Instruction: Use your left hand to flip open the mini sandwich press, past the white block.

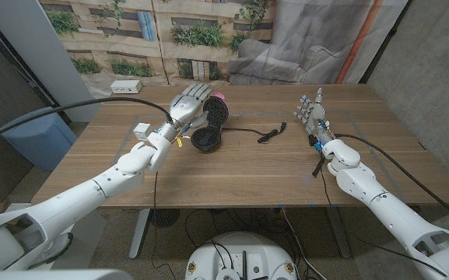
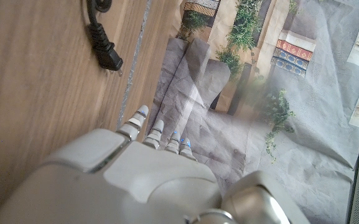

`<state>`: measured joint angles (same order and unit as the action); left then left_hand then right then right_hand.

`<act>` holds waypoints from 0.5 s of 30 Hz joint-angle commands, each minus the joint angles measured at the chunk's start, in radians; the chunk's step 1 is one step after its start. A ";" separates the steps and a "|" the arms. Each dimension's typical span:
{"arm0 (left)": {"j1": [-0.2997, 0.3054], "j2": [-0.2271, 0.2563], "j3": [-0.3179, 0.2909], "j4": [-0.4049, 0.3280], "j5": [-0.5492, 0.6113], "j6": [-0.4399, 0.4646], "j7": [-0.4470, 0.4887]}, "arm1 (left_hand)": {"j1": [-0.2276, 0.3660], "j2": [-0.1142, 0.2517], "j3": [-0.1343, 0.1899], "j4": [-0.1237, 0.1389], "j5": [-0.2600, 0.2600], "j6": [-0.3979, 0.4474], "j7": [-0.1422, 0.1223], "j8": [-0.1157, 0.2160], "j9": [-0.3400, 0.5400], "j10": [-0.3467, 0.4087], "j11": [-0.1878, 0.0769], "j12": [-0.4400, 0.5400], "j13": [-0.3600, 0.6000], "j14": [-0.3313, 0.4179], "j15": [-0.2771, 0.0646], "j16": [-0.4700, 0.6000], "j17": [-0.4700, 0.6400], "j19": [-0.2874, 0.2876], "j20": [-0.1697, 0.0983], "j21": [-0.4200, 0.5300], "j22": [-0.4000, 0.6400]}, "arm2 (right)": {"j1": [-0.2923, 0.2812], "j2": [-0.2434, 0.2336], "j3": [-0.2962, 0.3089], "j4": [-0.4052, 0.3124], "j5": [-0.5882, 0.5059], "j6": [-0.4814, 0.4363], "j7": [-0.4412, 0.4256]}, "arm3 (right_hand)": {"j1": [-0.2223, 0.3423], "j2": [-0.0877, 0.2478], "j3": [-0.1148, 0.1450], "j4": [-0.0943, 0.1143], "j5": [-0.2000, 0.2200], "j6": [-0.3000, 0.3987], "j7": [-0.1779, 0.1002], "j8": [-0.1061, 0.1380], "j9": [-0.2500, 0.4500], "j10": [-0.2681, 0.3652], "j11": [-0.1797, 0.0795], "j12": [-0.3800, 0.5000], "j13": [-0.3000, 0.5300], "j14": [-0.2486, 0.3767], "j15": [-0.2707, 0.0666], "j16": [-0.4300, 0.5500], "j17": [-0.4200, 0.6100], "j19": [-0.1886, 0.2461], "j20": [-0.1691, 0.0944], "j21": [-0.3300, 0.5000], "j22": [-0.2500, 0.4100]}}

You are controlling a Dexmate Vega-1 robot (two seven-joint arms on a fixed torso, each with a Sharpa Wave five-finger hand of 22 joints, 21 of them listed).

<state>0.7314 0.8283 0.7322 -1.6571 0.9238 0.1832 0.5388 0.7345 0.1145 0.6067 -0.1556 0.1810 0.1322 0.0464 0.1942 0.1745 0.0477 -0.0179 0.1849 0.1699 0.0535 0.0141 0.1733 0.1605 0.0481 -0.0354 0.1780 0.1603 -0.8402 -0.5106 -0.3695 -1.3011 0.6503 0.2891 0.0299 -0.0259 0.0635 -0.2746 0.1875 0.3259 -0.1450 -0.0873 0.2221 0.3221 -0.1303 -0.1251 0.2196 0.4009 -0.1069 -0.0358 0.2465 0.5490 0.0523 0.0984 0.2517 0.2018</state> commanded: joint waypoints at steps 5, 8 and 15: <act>0.094 -0.025 -0.119 -0.035 -0.224 -0.020 -0.004 | -0.029 0.001 -0.023 0.008 -0.004 0.010 0.000 -0.003 0.003 -0.007 0.000 0.000 0.004 -0.006 -0.004 0.000 0.004 0.000 -0.042 0.003 0.005 | 0.000 0.000 0.000 -0.001 0.000 0.000 -0.001 | 0.003 0.089 -0.007 0.002 0.007 -0.004 -0.001 0.005 0.005 -0.008 0.001 0.006 0.006 -0.008 -0.020 0.003 0.004 -0.002 0.006 0.004 0.004; 0.110 -0.023 -0.132 -0.039 -0.258 -0.022 -0.013 | -0.046 0.005 -0.034 0.014 -0.005 0.004 -0.001 -0.006 0.004 -0.014 0.006 -0.002 0.004 -0.014 -0.004 -0.001 0.005 -0.005 -0.044 0.002 0.005 | 0.000 0.000 0.000 -0.001 0.000 0.000 -0.001 | 0.003 0.090 -0.007 0.002 0.007 -0.006 -0.002 0.004 0.005 -0.009 0.002 0.005 0.006 -0.008 -0.020 0.003 0.004 -0.001 0.006 0.004 0.004; 0.142 -0.058 -0.198 -0.012 -0.455 -0.075 -0.032 | -0.082 0.010 -0.058 0.025 -0.006 0.002 0.001 -0.008 0.003 -0.021 0.010 -0.003 0.004 -0.024 0.003 -0.002 0.005 -0.023 -0.043 -0.001 0.006 | 0.000 0.000 0.000 -0.001 0.000 0.000 -0.001 | 0.003 0.089 -0.007 0.002 0.007 -0.006 -0.001 0.004 0.005 -0.008 0.000 0.006 0.006 -0.008 -0.020 0.003 0.004 -0.002 0.007 0.004 0.004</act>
<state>0.8244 0.8017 0.6148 -1.6867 0.6961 0.1651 0.5300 0.6675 0.1210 0.5588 -0.1325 0.1771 0.1323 0.0464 0.1885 0.1745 0.0295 -0.0107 0.1849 0.1699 0.0351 0.0144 0.1733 0.1605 0.0368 -0.0317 0.1780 0.1603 -0.8404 -0.5106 -0.3696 -1.3013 0.6503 0.2891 0.0297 -0.0258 0.0635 -0.2746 0.1875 0.3259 -0.1450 -0.0873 0.2221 0.3221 -0.1303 -0.1251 0.2196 0.4009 -0.1069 -0.0358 0.2465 0.5490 0.0523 0.0984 0.2517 0.2018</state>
